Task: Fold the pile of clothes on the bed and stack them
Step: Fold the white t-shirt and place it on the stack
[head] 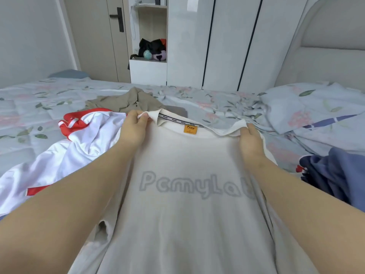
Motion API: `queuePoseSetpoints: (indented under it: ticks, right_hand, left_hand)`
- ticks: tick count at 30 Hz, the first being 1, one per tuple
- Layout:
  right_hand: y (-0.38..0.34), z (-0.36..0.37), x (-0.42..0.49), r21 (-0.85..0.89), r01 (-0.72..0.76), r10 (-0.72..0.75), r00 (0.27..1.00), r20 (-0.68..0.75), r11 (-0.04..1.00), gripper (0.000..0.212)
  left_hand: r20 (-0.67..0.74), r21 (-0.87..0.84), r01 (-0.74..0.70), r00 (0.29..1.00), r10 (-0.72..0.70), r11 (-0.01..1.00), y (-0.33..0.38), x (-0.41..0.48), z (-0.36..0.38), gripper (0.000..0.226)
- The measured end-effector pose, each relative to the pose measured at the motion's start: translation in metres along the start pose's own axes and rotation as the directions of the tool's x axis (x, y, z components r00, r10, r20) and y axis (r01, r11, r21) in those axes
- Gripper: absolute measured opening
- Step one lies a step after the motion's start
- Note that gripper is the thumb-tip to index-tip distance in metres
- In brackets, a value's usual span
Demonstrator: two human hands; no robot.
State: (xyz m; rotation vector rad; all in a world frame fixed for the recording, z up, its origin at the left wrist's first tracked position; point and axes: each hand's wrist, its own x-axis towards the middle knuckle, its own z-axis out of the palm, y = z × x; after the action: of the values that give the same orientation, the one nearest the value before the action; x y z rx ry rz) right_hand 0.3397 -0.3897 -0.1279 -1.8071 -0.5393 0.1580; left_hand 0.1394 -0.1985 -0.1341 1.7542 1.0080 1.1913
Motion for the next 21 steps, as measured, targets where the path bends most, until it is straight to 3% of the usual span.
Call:
queuePoseSetpoints:
  ticks: [2, 3, 5, 6, 9, 11, 14, 18, 21]
  right_hand:
    - [0.001, 0.011, 0.007, 0.021, 0.016, -0.017, 0.998, 0.055, 1.0, 0.035]
    - [0.005, 0.017, 0.004, 0.037, 0.016, -0.02, 0.994, 0.109, 0.999, 0.044]
    - [0.022, 0.032, -0.012, 0.001, 0.036, -0.035, 0.973, 0.226, 0.999, 0.07]
    - [0.03, 0.038, -0.023, -0.092, 0.061, -0.034, 0.962, 0.27, 0.994, 0.076]
    - [0.052, 0.058, -0.061, -0.543, 0.172, 0.077, 0.911, 0.405, 0.822, 0.07]
    - [0.054, 0.075, -0.09, -0.633, 0.223, 0.13, 0.878, 0.462, 0.741, 0.059]
    - [0.049, 0.096, -0.126, -0.614, 0.258, 0.146, 0.837, 0.528, 0.746, 0.054]
    - [0.057, 0.103, -0.153, -0.693, 0.321, 0.116, 0.856, 0.504, 0.645, 0.052]
    - [0.064, 0.105, -0.164, -0.721, 0.366, 0.041, 0.877, 0.479, 0.588, 0.05]
  left_hand:
    - [0.072, -0.013, -0.015, 0.997, 0.016, 1.0, -0.011, 0.005, 0.006, 0.018]
    - [0.178, -0.009, -0.039, 0.983, 0.04, 0.999, -0.019, 0.001, 0.01, 0.039]
    - [0.395, 0.171, -0.104, 0.918, 0.029, 0.98, -0.045, -0.016, 0.013, 0.086]
    - [0.487, 0.322, -0.177, 0.873, -0.002, 0.93, -0.057, -0.025, 0.014, 0.094]
    - [0.646, 0.54, -0.397, 0.761, -0.063, 0.742, -0.078, -0.048, 0.018, 0.071]
    - [0.646, 0.531, -0.405, 0.762, -0.047, 0.744, -0.077, -0.053, 0.017, 0.051]
    - [0.584, 0.5, -0.42, 0.809, 0.063, 0.757, -0.068, -0.063, -0.005, 0.033]
    - [0.463, 0.592, -0.401, 0.879, 0.112, 0.699, -0.056, -0.096, -0.061, 0.053]
    - [0.299, 0.662, -0.221, 0.954, 0.018, 0.717, -0.054, -0.115, -0.097, 0.035]
